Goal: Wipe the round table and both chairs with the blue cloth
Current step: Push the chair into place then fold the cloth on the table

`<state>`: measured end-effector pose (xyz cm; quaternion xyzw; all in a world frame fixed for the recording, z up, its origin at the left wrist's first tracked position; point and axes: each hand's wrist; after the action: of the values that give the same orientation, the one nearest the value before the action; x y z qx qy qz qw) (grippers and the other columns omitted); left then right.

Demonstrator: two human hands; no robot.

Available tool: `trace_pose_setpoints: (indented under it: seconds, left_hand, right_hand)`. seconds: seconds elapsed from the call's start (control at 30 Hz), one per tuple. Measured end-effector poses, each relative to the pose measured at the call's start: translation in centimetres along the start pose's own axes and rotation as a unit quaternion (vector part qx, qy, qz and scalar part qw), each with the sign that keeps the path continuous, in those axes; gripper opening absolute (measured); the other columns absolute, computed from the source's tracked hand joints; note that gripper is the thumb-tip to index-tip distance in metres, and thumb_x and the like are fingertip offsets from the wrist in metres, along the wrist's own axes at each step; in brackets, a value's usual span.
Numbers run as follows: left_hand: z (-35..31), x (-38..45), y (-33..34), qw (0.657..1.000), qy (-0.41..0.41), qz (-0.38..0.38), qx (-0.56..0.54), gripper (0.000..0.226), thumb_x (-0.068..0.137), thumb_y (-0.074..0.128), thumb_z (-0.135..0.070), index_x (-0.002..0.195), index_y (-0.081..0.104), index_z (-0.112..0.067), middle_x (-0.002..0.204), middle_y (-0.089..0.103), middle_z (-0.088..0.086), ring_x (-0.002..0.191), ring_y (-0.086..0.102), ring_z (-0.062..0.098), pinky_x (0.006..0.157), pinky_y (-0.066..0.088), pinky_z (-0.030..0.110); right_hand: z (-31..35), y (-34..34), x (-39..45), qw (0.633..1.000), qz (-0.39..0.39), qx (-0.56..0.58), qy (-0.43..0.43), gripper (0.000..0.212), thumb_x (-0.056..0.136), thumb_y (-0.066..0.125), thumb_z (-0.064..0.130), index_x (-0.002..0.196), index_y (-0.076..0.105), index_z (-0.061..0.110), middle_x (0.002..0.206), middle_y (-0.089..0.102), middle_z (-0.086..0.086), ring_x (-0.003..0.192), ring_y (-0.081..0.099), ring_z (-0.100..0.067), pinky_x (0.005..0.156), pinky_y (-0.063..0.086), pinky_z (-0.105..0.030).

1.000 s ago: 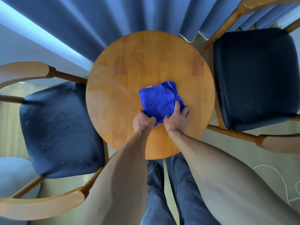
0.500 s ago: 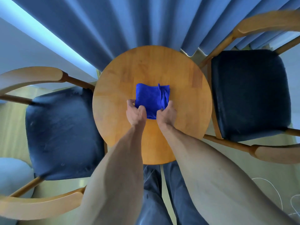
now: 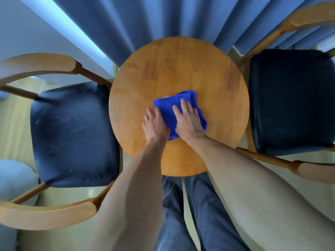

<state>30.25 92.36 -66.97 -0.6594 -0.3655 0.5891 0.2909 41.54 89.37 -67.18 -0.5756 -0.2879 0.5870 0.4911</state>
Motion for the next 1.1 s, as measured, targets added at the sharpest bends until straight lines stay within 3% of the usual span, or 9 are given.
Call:
trace_pose_setpoints:
  seconds: [0.07, 0.17, 0.3, 0.4, 0.53, 0.67, 0.77, 0.9, 1.1]
  left_hand:
    - [0.0, 0.7, 0.3, 0.995, 0.085, 0.022, 0.05, 0.083, 0.087, 0.064, -0.03, 0.153, 0.017, -0.016, 0.162, 0.002, 0.015, 0.147, 0.012, 0.031, 0.11, 0.033, 0.042]
    - [0.1, 1.7, 0.6, 0.978, 0.154, -0.007, 0.142, 0.09, 0.091, 0.054, -0.052, 0.155, 0.008, -0.011, 0.161, -0.012, 0.022, 0.15, -0.004, 0.037, 0.115, 0.021, 0.047]
    - [0.0, 3.1, 1.7, 0.973, 0.15, 0.043, 0.173, 0.106, 0.085, 0.047, -0.072, 0.156, -0.004, -0.012, 0.162, -0.016, 0.016, 0.15, -0.009, 0.034, 0.111, 0.026, 0.05]
    - [-0.9, 4.0, 2.0, 0.972, 0.127, 0.071, 0.183, 0.112, 0.082, 0.05, -0.072, 0.155, -0.01, -0.011, 0.161, -0.018, 0.017, 0.149, -0.011, 0.036, 0.111, 0.025, 0.05]
    - [-1.2, 2.6, 1.9, 0.978, 0.118, 0.034, 0.171, 0.1, 0.087, 0.053, -0.059, 0.156, -0.002, -0.01, 0.161, -0.014, 0.021, 0.15, -0.008, 0.037, 0.117, 0.017, 0.05]
    - [1.1, -0.3, 3.0, 0.98, 0.158, 0.002, 0.117, 0.089, 0.089, 0.048, -0.053, 0.156, 0.007, -0.013, 0.162, -0.014, 0.02, 0.15, -0.006, 0.035, 0.116, 0.016, 0.048]
    - [3.8, -1.1, 3.9, 0.981, 0.17, 0.011, 0.091, 0.092, 0.085, 0.049, -0.057, 0.156, 0.006, -0.018, 0.163, -0.015, 0.012, 0.151, -0.002, 0.032, 0.116, 0.017, 0.048]
    - [4.9, -0.3, 4.4, 0.977, 0.181, 0.018, 0.111, 0.101, 0.085, 0.058, -0.06, 0.156, -0.004, -0.022, 0.163, -0.018, 0.008, 0.151, -0.002, 0.029, 0.118, 0.017, 0.047]
    - [3.8, -0.5, 4.1, 0.991, 0.124, 0.032, 0.041, 0.098, 0.087, 0.048, -0.063, 0.156, -0.008, -0.02, 0.162, -0.014, 0.016, 0.151, -0.008, 0.031, 0.118, 0.017, 0.05]
  right_hand:
    - [-0.2, 0.7, 0.3, 0.999, 0.046, -0.009, 0.012, 0.071, 0.085, 0.068, 0.023, 0.147, 0.034, 0.014, 0.161, 0.013, -0.019, 0.149, 0.013, -0.035, 0.113, 0.028, -0.046]
    - [-0.8, 1.6, 0.5, 0.998, 0.052, -0.038, 0.025, 0.084, 0.087, 0.065, 0.044, 0.153, 0.023, 0.013, 0.163, 0.004, -0.021, 0.151, 0.005, -0.037, 0.117, 0.021, -0.051]
    - [-1.9, 2.7, 1.2, 0.996, 0.071, -0.052, 0.019, 0.099, 0.086, 0.058, 0.06, 0.157, 0.001, 0.02, 0.164, -0.011, -0.016, 0.152, -0.003, -0.034, 0.114, 0.026, -0.051]
    - [-1.6, 3.2, 1.6, 0.994, 0.088, -0.052, 0.038, 0.102, 0.085, 0.052, 0.064, 0.157, -0.006, 0.022, 0.163, -0.018, -0.015, 0.151, -0.01, -0.034, 0.114, 0.024, -0.054]
    - [0.0, 2.5, 1.0, 0.995, 0.061, -0.028, 0.069, 0.094, 0.085, 0.065, 0.05, 0.156, 0.011, 0.018, 0.164, -0.002, -0.018, 0.152, 0.0, -0.036, 0.12, 0.016, -0.051]
    - [-1.7, 1.9, 0.0, 0.998, 0.014, 0.007, 0.065, 0.074, 0.081, 0.07, 0.019, 0.146, 0.036, 0.014, 0.162, 0.015, -0.017, 0.15, 0.013, -0.033, 0.116, 0.022, -0.047]
    - [-3.0, 2.6, -1.1, 0.998, 0.024, 0.005, 0.053, 0.08, 0.081, 0.063, 0.012, 0.152, 0.027, 0.02, 0.164, 0.009, -0.013, 0.151, 0.01, -0.03, 0.108, 0.029, -0.045]
    - [-3.1, 3.3, -1.1, 0.997, 0.046, 0.006, 0.06, 0.086, 0.086, 0.061, 0.016, 0.157, 0.013, 0.025, 0.165, -0.003, -0.011, 0.152, 0.002, -0.031, 0.112, 0.03, -0.046]
    - [-2.0, 2.8, -1.5, 0.993, 0.042, -0.029, 0.105, 0.092, 0.082, 0.069, 0.022, 0.155, 0.014, 0.024, 0.163, -0.001, -0.02, 0.149, 0.01, -0.035, 0.113, 0.024, -0.047]
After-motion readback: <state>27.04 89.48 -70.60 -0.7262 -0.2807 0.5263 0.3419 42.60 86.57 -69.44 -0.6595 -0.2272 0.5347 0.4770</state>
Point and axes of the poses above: each hand's wrist, its own x-axis towards the middle knuckle, its own y-axis out of the palm, z = x × y
